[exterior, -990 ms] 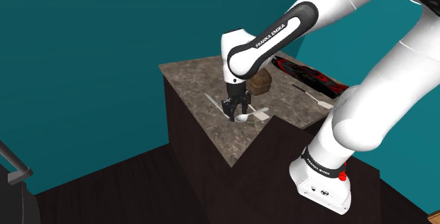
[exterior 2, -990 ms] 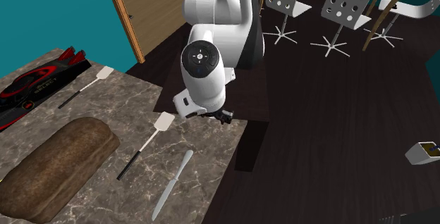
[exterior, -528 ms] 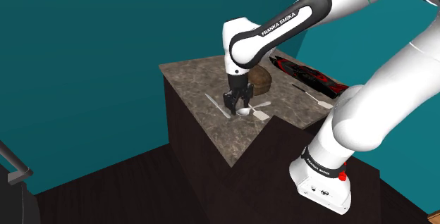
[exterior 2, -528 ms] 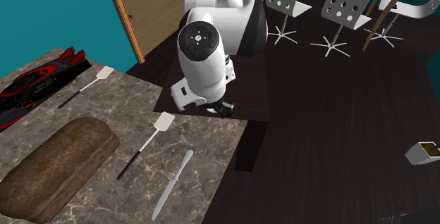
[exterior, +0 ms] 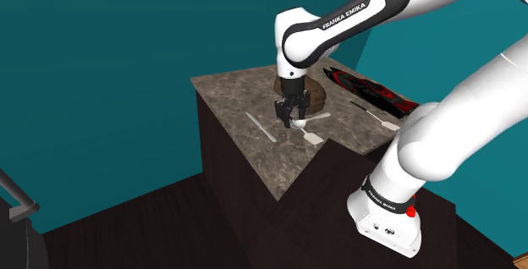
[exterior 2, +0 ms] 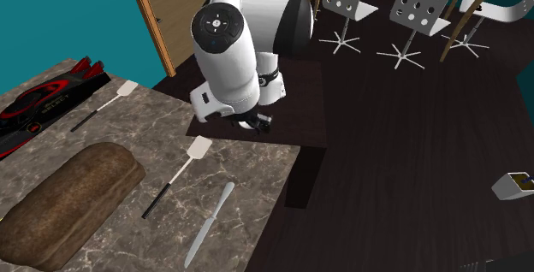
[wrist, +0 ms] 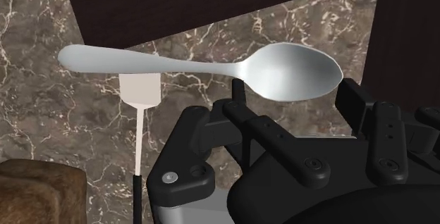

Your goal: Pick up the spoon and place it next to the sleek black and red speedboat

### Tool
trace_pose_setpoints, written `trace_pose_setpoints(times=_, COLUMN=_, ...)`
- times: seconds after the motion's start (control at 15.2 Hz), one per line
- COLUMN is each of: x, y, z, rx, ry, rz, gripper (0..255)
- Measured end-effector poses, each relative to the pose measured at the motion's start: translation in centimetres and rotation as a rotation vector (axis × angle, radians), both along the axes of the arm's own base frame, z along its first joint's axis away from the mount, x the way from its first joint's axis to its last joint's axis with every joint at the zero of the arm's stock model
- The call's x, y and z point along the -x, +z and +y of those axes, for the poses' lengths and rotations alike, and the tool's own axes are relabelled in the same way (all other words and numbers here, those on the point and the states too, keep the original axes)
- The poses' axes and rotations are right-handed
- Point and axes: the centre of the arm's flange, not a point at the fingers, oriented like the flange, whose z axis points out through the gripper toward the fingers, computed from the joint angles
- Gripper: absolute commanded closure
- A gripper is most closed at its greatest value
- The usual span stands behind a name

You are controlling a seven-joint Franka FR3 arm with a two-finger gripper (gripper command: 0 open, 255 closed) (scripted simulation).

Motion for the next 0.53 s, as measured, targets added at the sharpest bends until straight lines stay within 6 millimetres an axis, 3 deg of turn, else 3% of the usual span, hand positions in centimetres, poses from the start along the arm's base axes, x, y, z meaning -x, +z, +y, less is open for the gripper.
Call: trace_pose_setpoints(times=0.53, x=0.3, y=-0.1, z=-10.5, rx=0.0, ry=0.0, rz=0.0, gripper=255)
